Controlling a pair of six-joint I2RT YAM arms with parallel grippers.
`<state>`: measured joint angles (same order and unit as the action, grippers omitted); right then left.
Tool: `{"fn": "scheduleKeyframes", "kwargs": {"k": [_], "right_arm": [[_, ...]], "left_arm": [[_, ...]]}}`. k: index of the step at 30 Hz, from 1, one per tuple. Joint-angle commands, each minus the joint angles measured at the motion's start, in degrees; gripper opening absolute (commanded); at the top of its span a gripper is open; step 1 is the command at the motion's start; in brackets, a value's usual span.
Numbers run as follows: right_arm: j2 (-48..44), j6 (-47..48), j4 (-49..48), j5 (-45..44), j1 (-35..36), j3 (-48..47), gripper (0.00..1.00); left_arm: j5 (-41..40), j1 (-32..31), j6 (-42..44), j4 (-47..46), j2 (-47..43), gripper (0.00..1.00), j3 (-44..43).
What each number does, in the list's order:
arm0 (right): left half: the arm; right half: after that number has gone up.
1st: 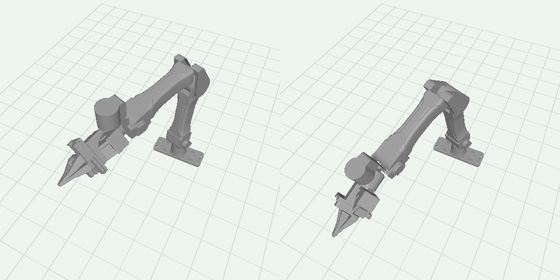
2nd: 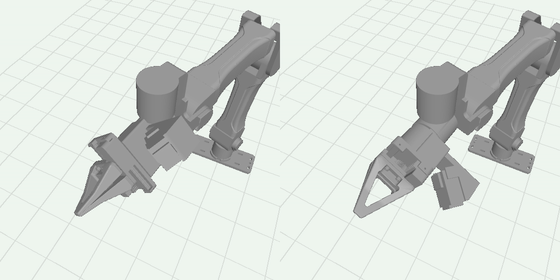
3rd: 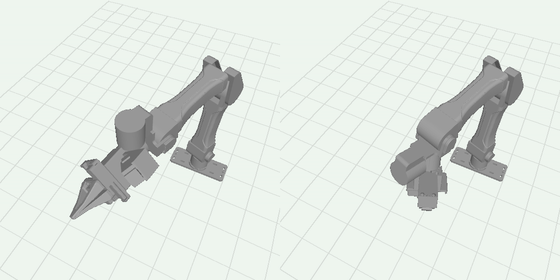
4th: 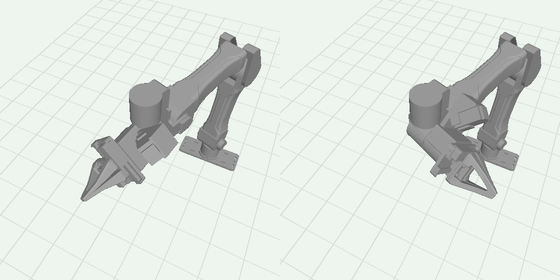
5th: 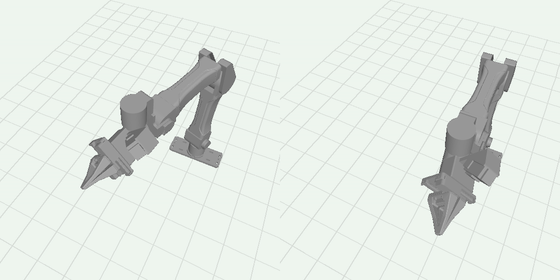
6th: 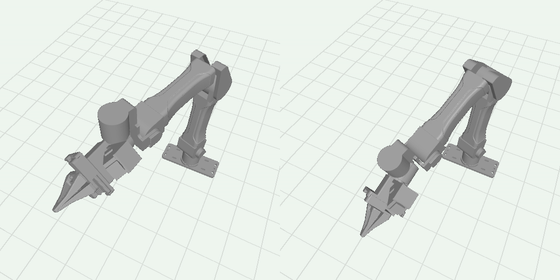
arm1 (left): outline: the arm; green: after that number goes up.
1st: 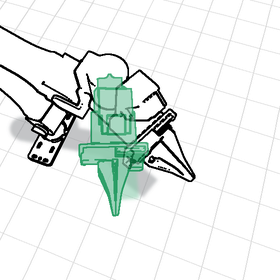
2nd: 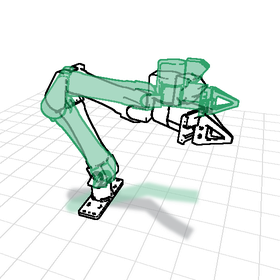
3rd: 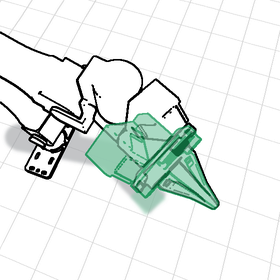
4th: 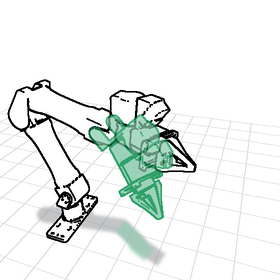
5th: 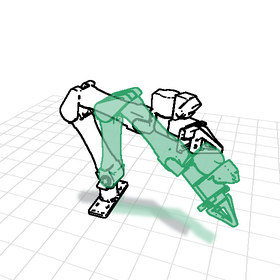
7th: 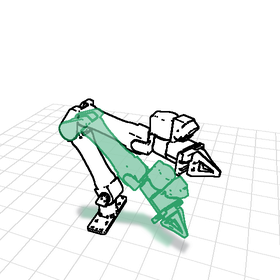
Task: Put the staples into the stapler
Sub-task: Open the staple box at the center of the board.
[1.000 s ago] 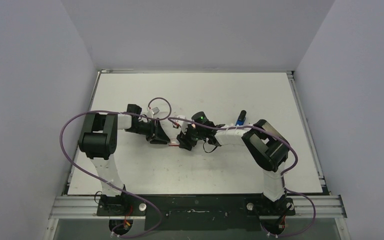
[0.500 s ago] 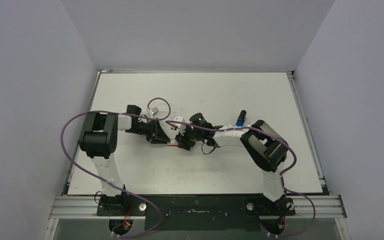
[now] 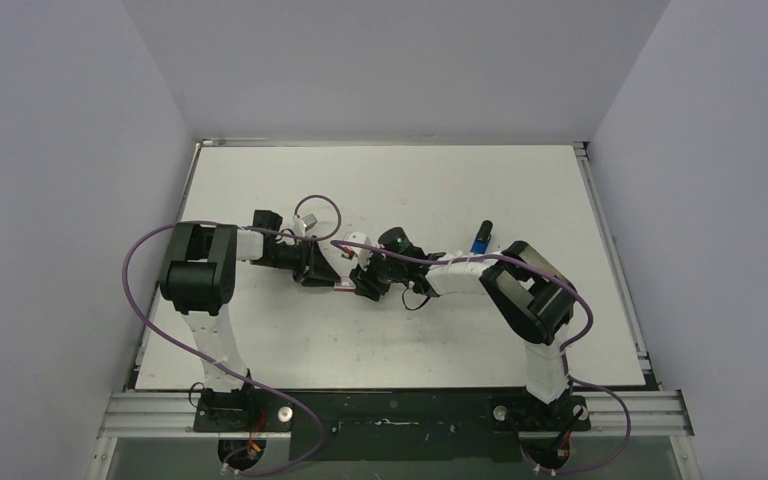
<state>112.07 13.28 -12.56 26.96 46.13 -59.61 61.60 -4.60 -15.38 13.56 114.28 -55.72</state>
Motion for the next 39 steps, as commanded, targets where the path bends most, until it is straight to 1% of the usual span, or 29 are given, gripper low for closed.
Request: {"fn": "scheduleKeyframes", "kwargs": {"k": [1, 9, 17, 32, 34, 39], "right_arm": [[2.92, -1.54, -0.99, -1.11, 2.21, 1.06, 0.39], [3.83, -1.67, -0.39, -0.88, 2.21, -0.81, 0.43], [4.88, -0.24, 0.65, 1.29, 2.23, -2.46, 0.47], [5.71, 0.31, 1.13, 2.45, 1.94, -3.49, 0.47], [5.15, 0.34, 1.41, 2.47, 1.42, -3.60, 0.49], [2.55, 1.67, 3.94, 2.74, -0.47, -3.92, 0.62]], "left_arm": [[2.59, -2.40, -1.00, -4.31, 1.65, 0.30, 0.23], [3.11, -3.61, -1.07, -4.86, 1.90, 0.32, -0.31], [3.18, -4.02, 0.45, -3.50, 2.67, 0.34, -1.37], [3.85, -5.06, 2.89, -1.26, 4.55, 0.39, -3.70], [3.72, -4.87, 4.45, 0.54, 4.37, 0.41, -4.26], [2.76, -2.72, 7.48, 4.02, 2.11, 0.47, -4.82]]}}
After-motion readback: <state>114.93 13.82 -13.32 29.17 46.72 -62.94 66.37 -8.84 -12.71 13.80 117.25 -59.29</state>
